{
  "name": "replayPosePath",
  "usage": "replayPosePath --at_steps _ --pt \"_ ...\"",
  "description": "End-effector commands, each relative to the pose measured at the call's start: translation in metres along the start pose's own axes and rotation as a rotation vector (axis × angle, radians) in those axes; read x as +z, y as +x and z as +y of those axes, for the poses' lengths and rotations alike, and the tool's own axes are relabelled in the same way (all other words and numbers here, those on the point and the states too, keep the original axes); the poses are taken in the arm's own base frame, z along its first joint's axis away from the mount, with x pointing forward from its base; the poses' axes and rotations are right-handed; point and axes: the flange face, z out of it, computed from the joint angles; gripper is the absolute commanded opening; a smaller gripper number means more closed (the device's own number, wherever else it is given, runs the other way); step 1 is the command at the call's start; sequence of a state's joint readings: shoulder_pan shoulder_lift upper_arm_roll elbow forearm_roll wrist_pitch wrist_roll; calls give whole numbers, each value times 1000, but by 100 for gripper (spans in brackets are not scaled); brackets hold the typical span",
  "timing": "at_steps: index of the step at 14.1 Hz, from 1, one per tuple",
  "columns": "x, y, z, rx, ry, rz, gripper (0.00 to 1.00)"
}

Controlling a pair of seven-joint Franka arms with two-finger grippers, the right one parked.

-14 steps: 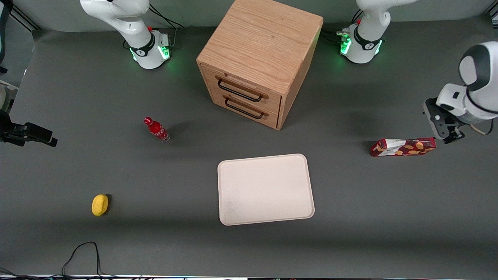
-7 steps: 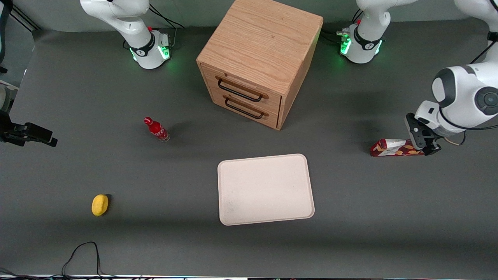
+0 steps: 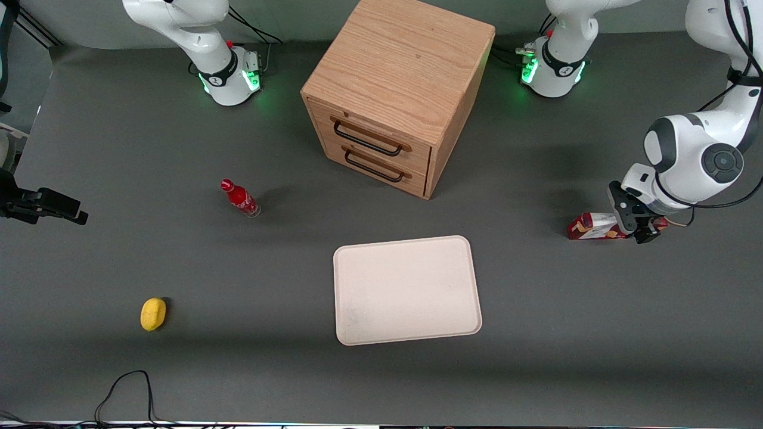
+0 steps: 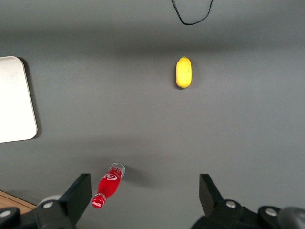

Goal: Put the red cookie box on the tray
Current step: 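Close the left gripper on the cookie box and lift it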

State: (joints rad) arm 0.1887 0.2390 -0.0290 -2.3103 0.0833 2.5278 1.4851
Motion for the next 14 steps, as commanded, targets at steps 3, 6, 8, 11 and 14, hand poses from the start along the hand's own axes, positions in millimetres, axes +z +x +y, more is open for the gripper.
replayPosePath --at_steps 3,6,8,11,14 --pt "-2 -1 1 15 25 10 87" --pt "-3 -1 0 16 34 10 0" --pt "-3 -1 0 15 34 10 0" --pt "-4 1 0 18 35 10 0" --pt "-8 1 0 18 35 10 0"
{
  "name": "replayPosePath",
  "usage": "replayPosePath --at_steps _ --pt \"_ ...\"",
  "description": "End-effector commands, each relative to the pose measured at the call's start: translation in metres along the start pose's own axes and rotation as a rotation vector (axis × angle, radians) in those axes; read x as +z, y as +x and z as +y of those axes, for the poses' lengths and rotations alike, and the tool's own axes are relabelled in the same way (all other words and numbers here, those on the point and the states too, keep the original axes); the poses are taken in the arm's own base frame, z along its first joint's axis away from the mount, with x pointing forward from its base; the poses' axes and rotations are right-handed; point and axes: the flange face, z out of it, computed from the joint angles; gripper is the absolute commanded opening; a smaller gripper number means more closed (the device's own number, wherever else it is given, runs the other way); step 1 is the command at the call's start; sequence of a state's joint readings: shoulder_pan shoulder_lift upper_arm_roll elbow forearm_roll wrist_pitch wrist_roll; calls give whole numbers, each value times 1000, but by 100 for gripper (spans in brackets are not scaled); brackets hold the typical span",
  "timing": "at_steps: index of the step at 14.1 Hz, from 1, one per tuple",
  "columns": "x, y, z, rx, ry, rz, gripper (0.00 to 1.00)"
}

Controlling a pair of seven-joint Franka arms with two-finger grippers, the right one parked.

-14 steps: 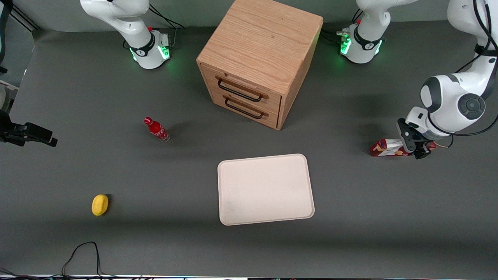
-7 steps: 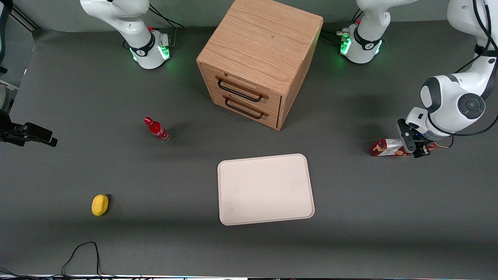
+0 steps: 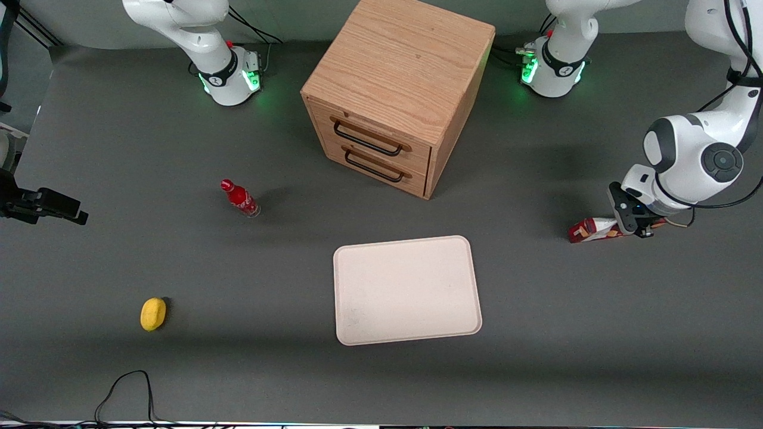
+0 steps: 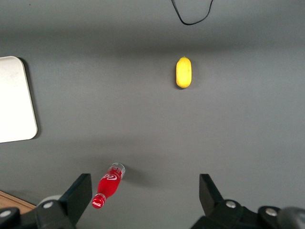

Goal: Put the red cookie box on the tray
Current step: 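Close the left gripper on the cookie box and lift it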

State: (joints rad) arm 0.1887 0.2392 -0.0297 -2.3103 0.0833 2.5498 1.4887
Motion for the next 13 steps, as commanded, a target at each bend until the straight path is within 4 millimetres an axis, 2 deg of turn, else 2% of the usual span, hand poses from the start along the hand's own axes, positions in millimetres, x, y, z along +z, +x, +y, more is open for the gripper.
replayPosePath --at_steps 1,3,5,10,13 --pt "-10 1 2 16 11 7 0" --pt "-29 1 4 14 6 3 0" --pt "-63 1 3 9 -16 -4 0" --pt "-194 6 -23 13 -182 -35 0" --pt "-272 10 -30 9 -216 -49 0"
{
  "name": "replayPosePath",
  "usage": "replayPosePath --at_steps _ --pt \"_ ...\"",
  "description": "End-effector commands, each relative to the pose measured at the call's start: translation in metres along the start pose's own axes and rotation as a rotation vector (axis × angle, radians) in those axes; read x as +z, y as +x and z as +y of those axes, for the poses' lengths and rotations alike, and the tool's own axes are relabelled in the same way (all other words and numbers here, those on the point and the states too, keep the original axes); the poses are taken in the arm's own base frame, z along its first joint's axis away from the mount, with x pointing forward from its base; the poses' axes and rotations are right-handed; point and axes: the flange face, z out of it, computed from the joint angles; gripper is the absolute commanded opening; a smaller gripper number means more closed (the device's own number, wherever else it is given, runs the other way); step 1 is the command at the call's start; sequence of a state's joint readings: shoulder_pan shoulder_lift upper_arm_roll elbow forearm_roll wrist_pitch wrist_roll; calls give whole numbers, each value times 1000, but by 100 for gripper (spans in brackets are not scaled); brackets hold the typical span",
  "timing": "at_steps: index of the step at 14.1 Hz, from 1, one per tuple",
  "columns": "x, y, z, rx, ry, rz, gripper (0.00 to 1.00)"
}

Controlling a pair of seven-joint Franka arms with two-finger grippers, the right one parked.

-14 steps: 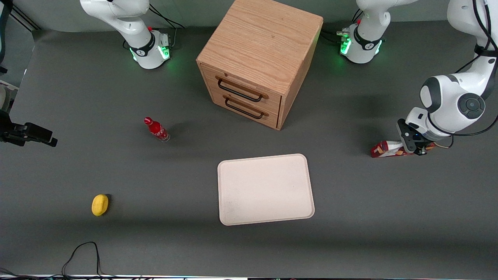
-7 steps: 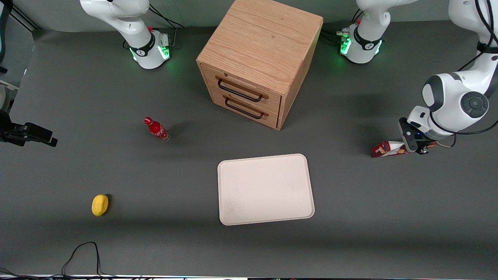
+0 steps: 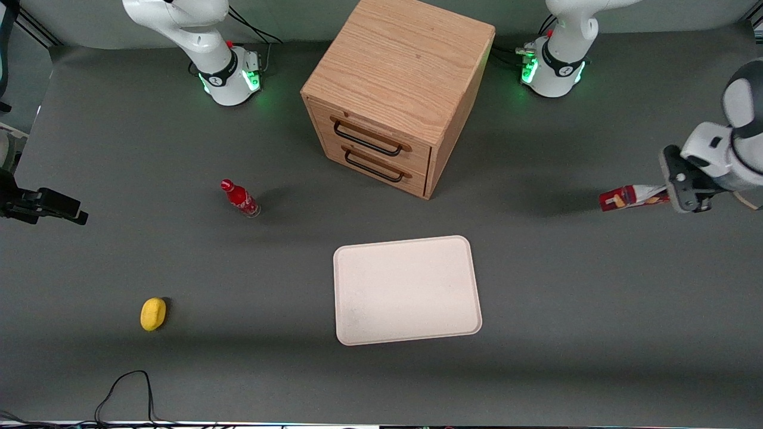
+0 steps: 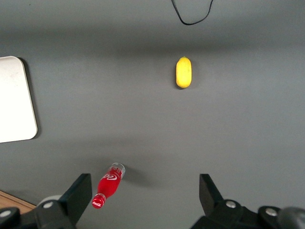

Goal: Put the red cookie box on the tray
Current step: 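Carry the held cookie box with the left gripper over the white tray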

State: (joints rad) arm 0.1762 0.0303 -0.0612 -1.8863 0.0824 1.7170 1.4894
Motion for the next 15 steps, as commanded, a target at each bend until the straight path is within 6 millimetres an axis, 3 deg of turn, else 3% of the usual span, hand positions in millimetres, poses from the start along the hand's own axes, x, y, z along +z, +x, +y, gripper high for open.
replayPosePath --at_steps 1,3,5,8,12,15 --pt "-60 0 2 1 -20 4 0" --pt "-89 0 7 -18 -11 6 0" --pt "-105 5 12 -74 -16 2 0" --pt "-119 32 18 -142 2 0 0" --pt "-132 116 30 -374 35 3 0" --pt "-124 202 29 -503 22 29 0"
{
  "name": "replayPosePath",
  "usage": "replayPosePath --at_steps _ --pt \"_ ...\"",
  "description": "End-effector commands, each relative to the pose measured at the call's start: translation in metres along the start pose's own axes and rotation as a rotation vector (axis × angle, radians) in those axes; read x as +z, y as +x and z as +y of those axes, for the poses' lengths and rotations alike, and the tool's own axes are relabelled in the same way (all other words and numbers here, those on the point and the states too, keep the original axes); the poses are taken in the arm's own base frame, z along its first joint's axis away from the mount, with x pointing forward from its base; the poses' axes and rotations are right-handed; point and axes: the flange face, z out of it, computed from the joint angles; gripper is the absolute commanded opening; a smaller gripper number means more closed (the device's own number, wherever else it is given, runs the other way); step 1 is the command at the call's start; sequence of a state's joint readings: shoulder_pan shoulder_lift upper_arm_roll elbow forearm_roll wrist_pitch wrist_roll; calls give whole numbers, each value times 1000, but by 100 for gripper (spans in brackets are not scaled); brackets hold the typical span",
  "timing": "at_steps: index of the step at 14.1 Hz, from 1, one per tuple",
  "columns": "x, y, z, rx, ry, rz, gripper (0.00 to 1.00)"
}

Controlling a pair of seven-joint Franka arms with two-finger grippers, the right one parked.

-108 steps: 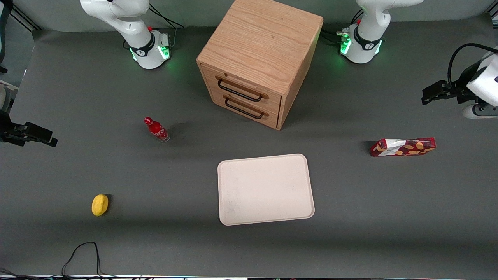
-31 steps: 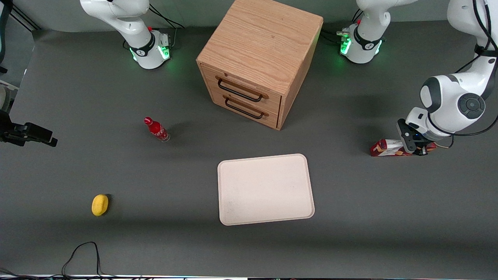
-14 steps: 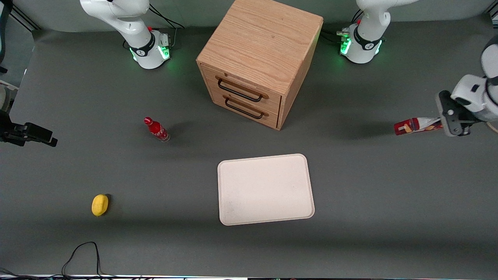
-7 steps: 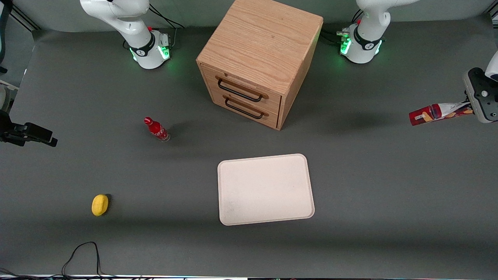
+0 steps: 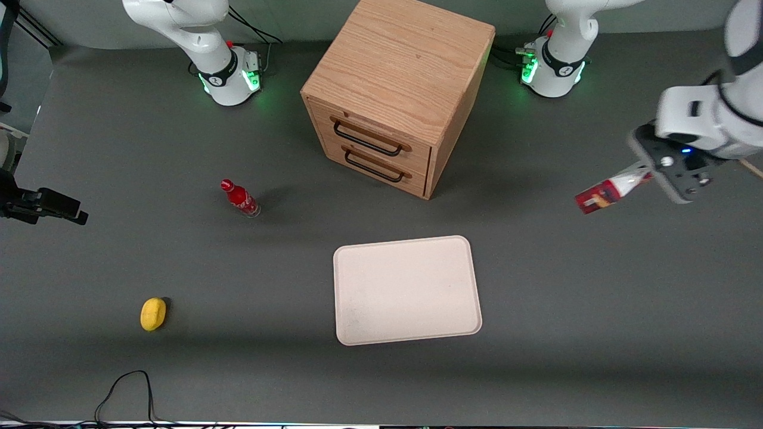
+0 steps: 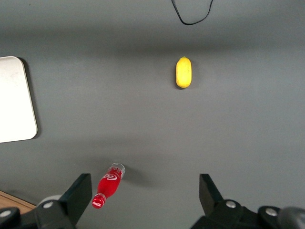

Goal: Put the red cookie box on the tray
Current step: 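Carry the held cookie box with the left gripper over the white tray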

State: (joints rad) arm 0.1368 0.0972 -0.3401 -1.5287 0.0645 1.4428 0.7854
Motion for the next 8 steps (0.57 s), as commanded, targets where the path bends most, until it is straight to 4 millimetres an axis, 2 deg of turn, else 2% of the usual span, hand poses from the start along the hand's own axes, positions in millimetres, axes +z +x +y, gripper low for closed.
replayPosePath --at_steps 1,4,5,7,8 --pt "3 72 17 -144 -38 25 0" --pt "16 159 29 -324 -76 64 0" --pt "26 184 29 -385 -83 69 0" --pt "51 223 26 -525 -77 91 0" --pt "68 235 18 -586 -84 105 0"
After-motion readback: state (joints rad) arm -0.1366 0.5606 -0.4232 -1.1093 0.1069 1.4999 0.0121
